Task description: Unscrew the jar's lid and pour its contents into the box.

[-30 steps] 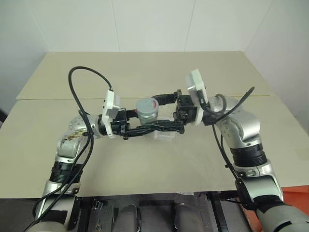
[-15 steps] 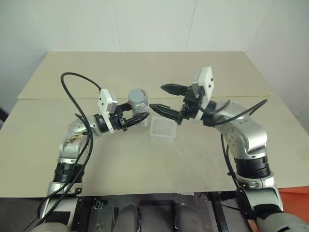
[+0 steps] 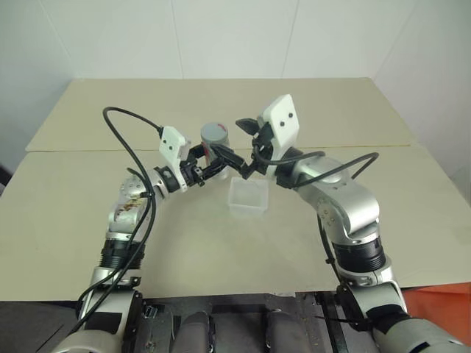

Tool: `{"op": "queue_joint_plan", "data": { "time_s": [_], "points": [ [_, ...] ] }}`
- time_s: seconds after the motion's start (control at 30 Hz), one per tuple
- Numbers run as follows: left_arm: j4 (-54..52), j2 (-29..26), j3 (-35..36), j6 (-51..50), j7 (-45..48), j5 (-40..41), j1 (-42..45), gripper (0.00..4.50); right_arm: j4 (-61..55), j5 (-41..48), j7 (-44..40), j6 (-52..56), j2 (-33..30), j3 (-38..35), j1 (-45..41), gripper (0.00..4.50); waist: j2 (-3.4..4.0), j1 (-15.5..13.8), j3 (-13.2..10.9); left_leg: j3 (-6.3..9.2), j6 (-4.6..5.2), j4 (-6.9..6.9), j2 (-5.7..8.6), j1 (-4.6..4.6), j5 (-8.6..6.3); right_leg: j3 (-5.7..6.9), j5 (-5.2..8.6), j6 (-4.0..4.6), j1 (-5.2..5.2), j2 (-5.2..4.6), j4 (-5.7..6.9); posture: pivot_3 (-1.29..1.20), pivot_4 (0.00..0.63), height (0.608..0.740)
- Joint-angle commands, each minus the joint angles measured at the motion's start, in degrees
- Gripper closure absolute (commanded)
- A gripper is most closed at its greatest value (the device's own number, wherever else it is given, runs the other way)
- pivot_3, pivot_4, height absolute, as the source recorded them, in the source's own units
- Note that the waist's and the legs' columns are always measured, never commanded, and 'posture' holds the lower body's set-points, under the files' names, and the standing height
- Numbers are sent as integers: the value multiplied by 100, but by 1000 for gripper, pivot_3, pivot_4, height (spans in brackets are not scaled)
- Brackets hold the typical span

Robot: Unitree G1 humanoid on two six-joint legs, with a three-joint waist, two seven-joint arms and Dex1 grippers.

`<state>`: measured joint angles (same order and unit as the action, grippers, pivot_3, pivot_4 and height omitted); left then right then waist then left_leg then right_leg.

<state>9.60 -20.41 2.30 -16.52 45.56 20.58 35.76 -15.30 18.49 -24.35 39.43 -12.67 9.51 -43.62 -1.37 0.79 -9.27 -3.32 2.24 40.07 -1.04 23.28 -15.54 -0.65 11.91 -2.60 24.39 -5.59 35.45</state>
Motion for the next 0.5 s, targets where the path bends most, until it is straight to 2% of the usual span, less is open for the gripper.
{"op": "queue_joint_plan", "data": {
  "time_s": [0.03,0.5],
  "points": [
    [-96,39,-1,35,-13,42,180,1838,-67,-171,210,1,133,44,-203,31,0,2,0,0,0,0,0,0,0,0,0,0,0,0,0,0,150,740],
    [-206,54,-25,-34,74,68,179,1838,557,-547,480,-98,568,40,-472,31,0,12,0,0,-2,-1,0,0,1,0,0,0,1,1,0,0,150,740]
  ]
}}
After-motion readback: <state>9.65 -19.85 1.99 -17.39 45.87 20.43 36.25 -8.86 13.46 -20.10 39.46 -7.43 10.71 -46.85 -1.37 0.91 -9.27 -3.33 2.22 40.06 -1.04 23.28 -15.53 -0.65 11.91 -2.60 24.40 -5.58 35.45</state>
